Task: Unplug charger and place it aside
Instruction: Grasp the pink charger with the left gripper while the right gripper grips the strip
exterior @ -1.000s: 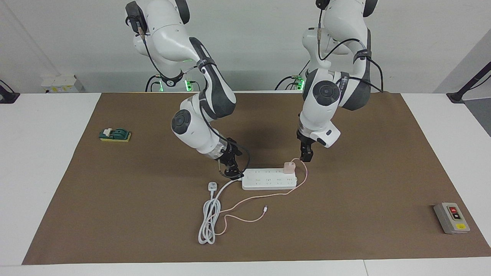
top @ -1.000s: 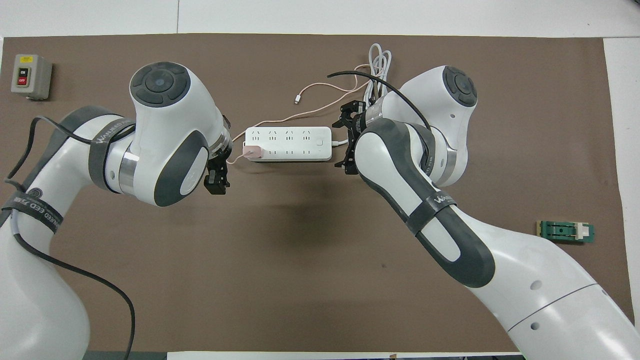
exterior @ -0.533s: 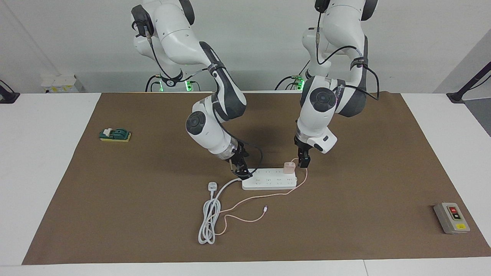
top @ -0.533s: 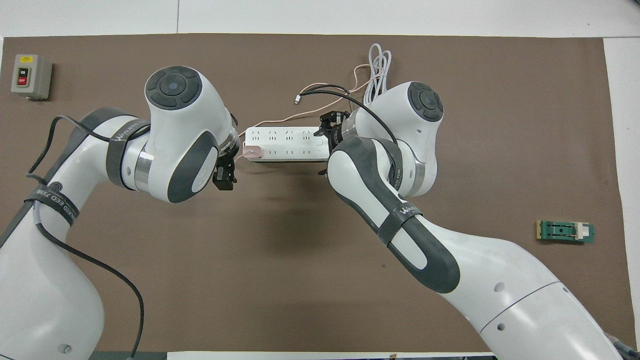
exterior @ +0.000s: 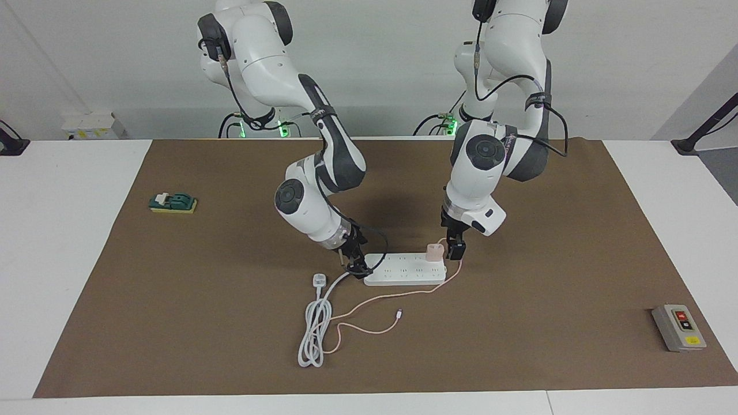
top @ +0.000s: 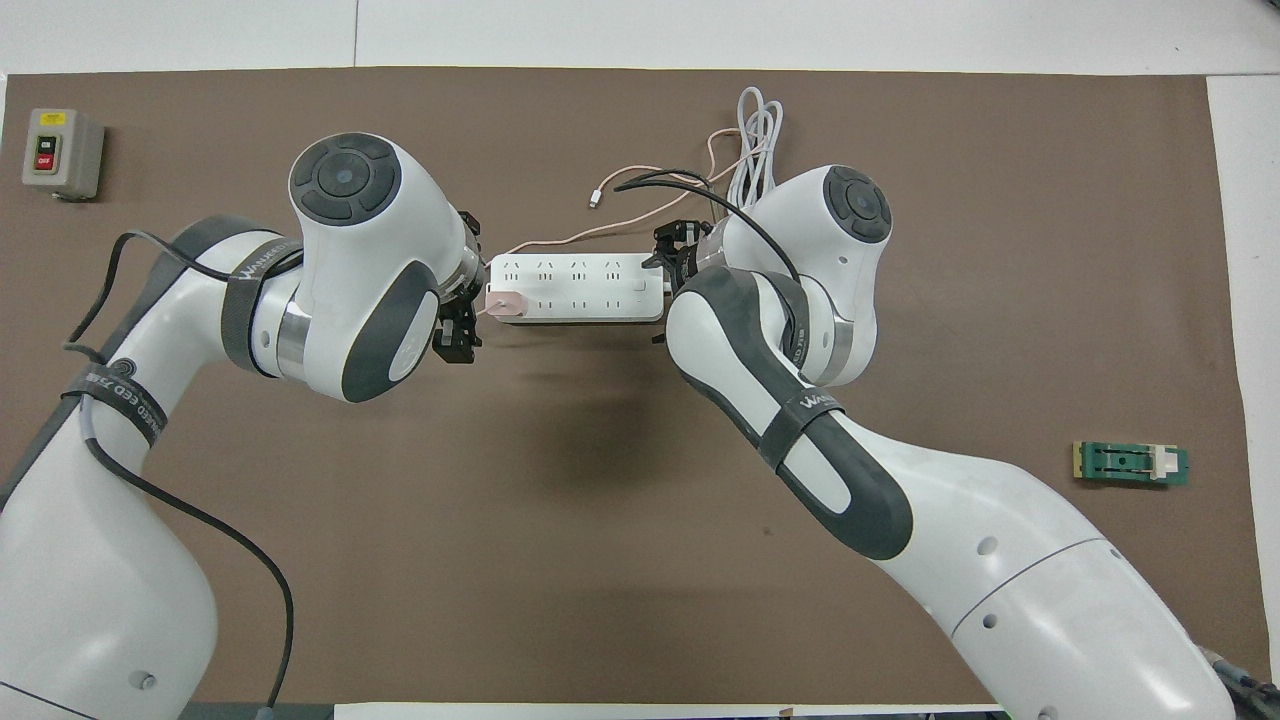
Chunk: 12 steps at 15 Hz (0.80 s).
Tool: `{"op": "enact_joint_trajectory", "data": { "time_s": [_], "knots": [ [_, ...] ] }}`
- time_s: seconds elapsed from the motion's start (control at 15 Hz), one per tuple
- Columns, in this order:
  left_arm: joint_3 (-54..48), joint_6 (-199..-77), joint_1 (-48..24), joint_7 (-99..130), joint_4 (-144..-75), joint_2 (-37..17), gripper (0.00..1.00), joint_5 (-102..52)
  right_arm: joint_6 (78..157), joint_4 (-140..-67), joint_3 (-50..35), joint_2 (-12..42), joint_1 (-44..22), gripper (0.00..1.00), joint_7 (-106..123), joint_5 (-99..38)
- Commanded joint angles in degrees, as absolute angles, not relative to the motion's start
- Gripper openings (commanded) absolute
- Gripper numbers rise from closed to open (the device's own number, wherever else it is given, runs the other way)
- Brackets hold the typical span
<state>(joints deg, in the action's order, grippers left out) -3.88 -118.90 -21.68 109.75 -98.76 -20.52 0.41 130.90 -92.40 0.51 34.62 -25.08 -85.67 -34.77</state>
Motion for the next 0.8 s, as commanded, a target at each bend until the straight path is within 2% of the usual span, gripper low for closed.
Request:
{"op": "enact_joint_trajectory", "data": {
  "time_s": [0.0, 0.33, 0.73],
  "knots": [
    [-3.3, -120.0, -22.2, 109.3, -98.7, -20.8, 1.00, 1.2, 131.1, -90.3, 0.1, 37.1, -24.5, 1.00, -84.2, -35.7],
    [-3.3, -119.6, -22.5, 108.8, -98.7, -20.8, 1.00, 1.3, 127.6, -87.4, 0.2, 37.8, -24.3, 1.00, -84.3, -35.0],
    [-3.3, -119.2, -22.5, 108.7, -98.2, -20.9, 1.00, 1.4, 128.2, -86.6, 0.2, 38.3, -23.8, 1.00, -83.8, -35.0]
  ]
}}
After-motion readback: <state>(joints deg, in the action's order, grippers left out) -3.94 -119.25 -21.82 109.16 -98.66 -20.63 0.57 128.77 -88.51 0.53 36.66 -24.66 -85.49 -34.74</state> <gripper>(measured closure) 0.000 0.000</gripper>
